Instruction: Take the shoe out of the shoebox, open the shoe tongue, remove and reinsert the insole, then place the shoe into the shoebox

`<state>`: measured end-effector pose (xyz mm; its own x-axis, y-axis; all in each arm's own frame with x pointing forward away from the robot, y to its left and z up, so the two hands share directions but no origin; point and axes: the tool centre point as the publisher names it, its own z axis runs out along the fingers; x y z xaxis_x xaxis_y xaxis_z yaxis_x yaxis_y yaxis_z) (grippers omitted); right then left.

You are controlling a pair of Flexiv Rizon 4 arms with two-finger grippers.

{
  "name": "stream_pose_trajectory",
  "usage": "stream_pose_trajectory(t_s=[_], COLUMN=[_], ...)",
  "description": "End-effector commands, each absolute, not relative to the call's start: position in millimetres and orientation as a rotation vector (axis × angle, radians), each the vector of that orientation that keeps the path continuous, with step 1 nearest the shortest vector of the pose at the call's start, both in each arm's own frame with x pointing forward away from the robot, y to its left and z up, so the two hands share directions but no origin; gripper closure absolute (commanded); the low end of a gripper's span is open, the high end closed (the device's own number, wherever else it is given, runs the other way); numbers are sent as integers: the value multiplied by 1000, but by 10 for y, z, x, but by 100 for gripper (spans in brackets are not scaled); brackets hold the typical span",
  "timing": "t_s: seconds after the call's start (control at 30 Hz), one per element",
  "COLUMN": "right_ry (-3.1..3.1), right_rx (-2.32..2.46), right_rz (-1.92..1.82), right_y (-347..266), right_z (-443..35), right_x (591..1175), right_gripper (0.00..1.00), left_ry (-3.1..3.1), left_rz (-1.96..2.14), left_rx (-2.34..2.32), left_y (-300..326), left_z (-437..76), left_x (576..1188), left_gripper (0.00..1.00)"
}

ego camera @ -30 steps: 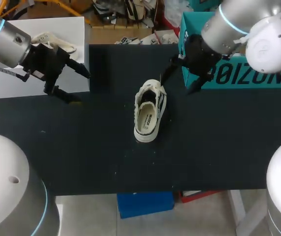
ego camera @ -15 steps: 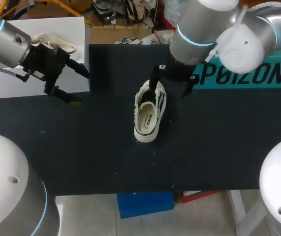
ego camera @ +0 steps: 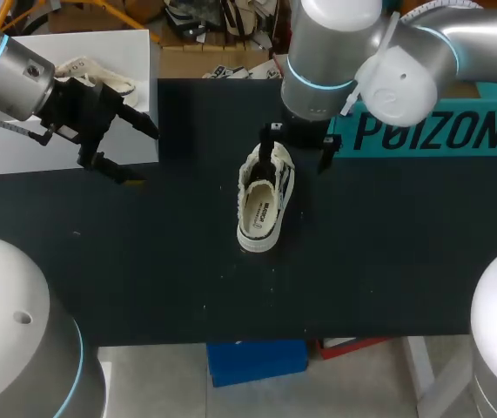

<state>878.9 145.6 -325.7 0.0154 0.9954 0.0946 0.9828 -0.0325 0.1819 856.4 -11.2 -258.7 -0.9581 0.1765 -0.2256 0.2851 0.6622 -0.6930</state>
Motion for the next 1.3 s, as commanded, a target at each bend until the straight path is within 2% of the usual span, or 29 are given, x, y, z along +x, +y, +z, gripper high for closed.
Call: stream_pose_trajectory(t_s=[0.03,0.1,0.17,0.23,0.4,0.47,0.57,0.77,0.97,1.03,1.07,1.1,1.17,1.3], right_ry=[2159,2163,2168,2173,2187,2192,2202,2228,2256,2268,2276,2284,2293,2301], right_rx=[2201,2205,2209,2216,2244,2249,2255,2258,2253,2251,2244,2237,2239,2251], right_rz=[292,286,283,281,270,267,262,245,219,205,198,186,175,151], right_y=[1451,1439,1439,1446,1453,1457,1475,1495,1515,1525,1533,1546,1550,1523], right_z=[-3372,-3413,-3451,-3492,-3610,-3652,-3680,-3756,-3817,-3841,-3852,-3864,-3904,-3984], right_x=[8887,8905,8914,8910,8868,8862,8858,8879,8912,8919,8922,8922,8923,8915], right_gripper=[0,19,16,26,28,40,46,48,36,35,29,28,28,37], left_ry=[2740,2740,2740,2740,2740,2740,2740,2740,2740,2740,2740,2740,2740,2740], left_rz=[-1171,-1171,-1171,-1171,-1171,-1171,-1171,-1171,-1171,-1171,-1171,-1171,-1171,-1171], left_rx=[382,382,382,382,382,382,382,382,382,382,382,382,382,382], left_y=[-112,-112,-112,-112,-112,-112,-112,-112,-112,-112,-112,-112,-112,-112], left_z=[-2580,-2580,-2580,-2580,-2580,-2580,-2580,-2580,-2580,-2580,-2580,-2580,-2580,-2580], left_x=[8561,8561,8561,8561,8561,8561,8561,8561,8561,8561,8561,8561,8561,8561], left_gripper=[0,0,0,0,0,0,0,0,0,0,0,0,0,0])
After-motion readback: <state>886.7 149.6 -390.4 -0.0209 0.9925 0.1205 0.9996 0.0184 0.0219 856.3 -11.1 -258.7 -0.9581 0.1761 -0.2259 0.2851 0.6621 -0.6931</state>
